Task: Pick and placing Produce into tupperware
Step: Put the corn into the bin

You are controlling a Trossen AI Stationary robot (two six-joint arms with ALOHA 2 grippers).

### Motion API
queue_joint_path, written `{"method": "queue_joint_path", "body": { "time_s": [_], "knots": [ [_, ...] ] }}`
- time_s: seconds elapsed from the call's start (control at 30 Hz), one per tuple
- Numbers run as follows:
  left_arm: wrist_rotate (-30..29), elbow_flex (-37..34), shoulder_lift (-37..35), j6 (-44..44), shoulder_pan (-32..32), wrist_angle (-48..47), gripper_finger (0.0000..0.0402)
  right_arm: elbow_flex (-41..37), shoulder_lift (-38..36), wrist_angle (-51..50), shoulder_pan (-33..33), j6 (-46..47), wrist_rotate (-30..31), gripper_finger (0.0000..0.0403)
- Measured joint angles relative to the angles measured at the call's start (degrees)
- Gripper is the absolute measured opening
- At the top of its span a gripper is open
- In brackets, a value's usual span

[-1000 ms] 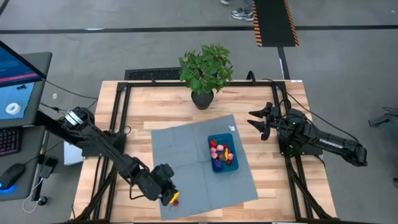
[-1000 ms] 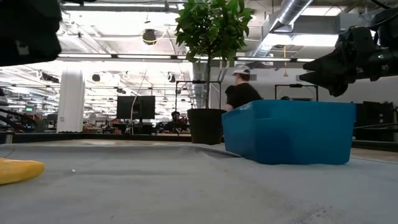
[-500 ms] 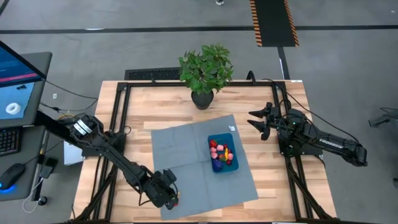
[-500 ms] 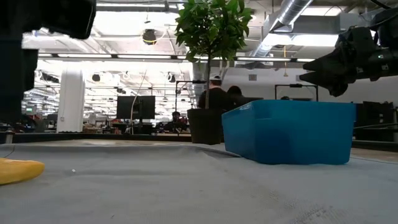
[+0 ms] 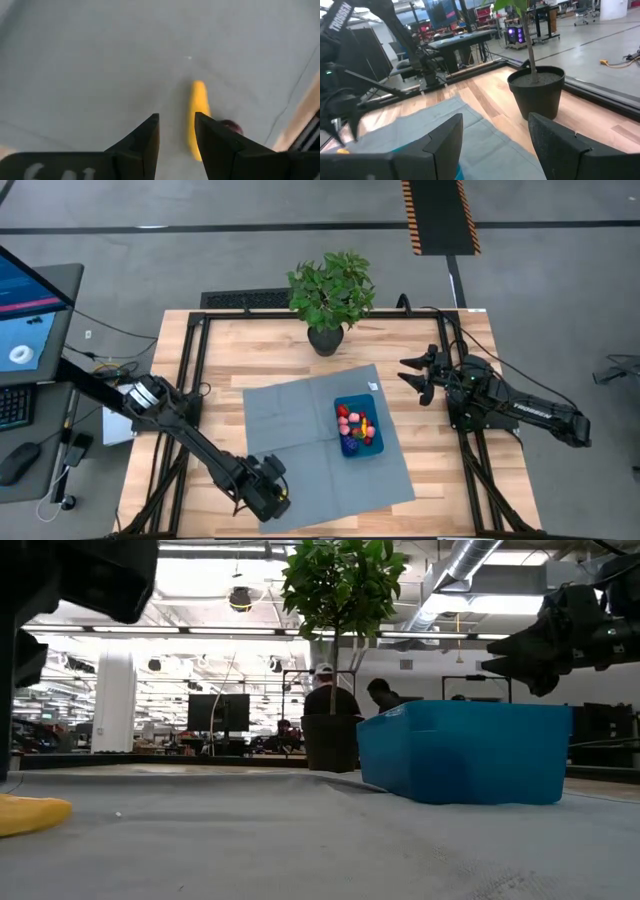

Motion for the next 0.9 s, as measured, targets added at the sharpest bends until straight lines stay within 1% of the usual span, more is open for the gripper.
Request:
{"method": "queue_joint_path", "body": {
  "time_s": [0.07, 0.2, 0.33, 0.4, 0.43, 0.6, 0.77, 0.9],
  "knots": [
    [0.94, 2.44, 2.25, 1.09, 0.0, 0.86, 0.0113, 0.0, 0.05, -0.06, 0.0, 0.0, 0.0, 0.0249],
    [0.67, 7.99, 5.82, 4.66, 0.0, -2.75, 0.0113, 0.0, 0.55, -0.23, 0.0, 0.0, 0.0, 0.0249],
    [0.2, 12.96, 8.09, 5.85, 0.02, -9.01, 0.0113, 0.0, 0.85, -0.19, 0.0, 0.0, 0.0, 0.0249],
    [0.35, 14.36, 9.33, 5.55, 0.02, -12.39, 0.0113, -0.01, 0.92, 0.05, 0.0, 0.0, 0.0, 0.0249],
    [0.71, 14.77, 10.0, 5.56, 0.02, -13.74, 0.0113, 0.0, 0.96, -0.06, 0.02, 0.0, 0.01, 0.0249],
    [2.56, 15.21, 11.33, 6.11, 0.02, -13.87, 0.0113, 0.0, 0.88, -0.09, 0.0, 0.0, 0.0, 0.0249],
    [2.02, 15.11, 11.33, 6.94, 0.02, -13.81, 0.0113, -0.01, 0.88, -0.09, 0.0, 0.0, 0.0, 0.0249],
    [2.23, 15.11, 11.33, 9.36, 0.02, -14.08, 0.0094, 0.0, 0.88, -0.09, 0.0, 0.0, 0.0, 0.0249]
  ]
}}
